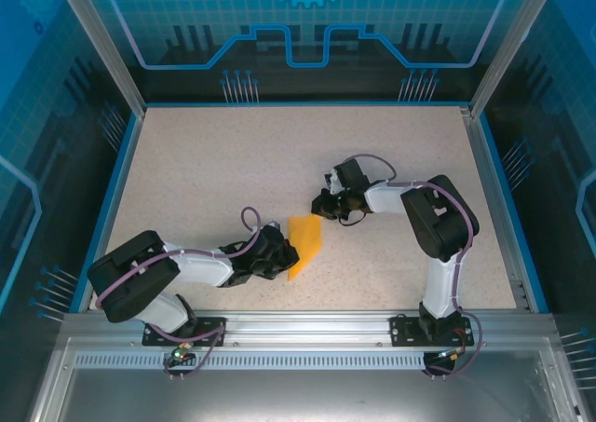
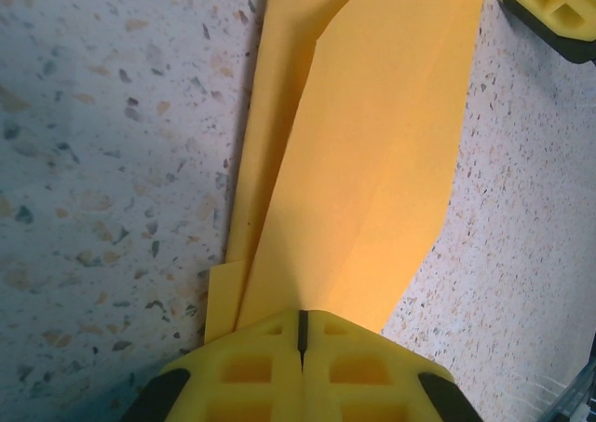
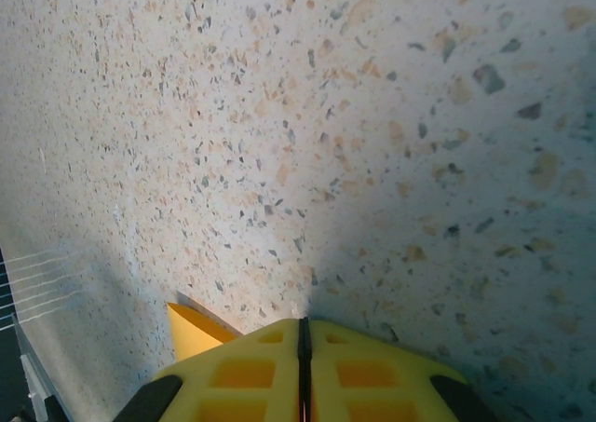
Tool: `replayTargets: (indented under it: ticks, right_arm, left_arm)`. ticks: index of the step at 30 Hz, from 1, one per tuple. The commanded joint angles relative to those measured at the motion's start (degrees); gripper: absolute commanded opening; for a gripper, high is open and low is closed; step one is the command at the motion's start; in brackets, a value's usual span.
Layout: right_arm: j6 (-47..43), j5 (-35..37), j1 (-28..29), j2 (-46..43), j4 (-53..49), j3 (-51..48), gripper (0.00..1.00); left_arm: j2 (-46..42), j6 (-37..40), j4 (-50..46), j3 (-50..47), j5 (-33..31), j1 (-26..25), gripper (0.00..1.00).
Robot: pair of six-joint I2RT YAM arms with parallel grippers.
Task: Fold a paper plane with a square sheet of paper (pick it up from the middle)
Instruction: Fourth fold the wing at the center of the table.
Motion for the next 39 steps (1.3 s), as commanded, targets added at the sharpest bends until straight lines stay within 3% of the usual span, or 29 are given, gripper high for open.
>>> replayTargets:
  ticks: [1,9,16,26,39]
  right_arm:
    - [-3.23,3.01,-1.36,-0.88,-4.2,2.68,0.1]
    - [-4.66,2.17,-1.15,-8.83,-6.59,1.37,0.11]
    - [-3.26,0.37,3.43,-11.38,-3.42,-3.17,0.12]
    - [-0.15,-0.76,9.16,-7.34,-0.03,-4.28,0.11]
    - [-0.08,2.17,9.0,-0.98,-1.3,-4.69,0.09]
  left_arm:
    - [2.95,1.93,-16.28,-3.01,-1.97,-0.42,0.05]
    - [3.03,2.16,-16.82,-1.91,-1.82,-0.44,0.04]
    - [2.99,2.56,-16.47,-1.43,-1.45,-0.55,0.04]
    - [2.43,3.1,-16.9,-1.03,-1.27,-0.53,0.04]
    - [1.52,4.53,-18.12,1.03,-0.07,-0.63,0.05]
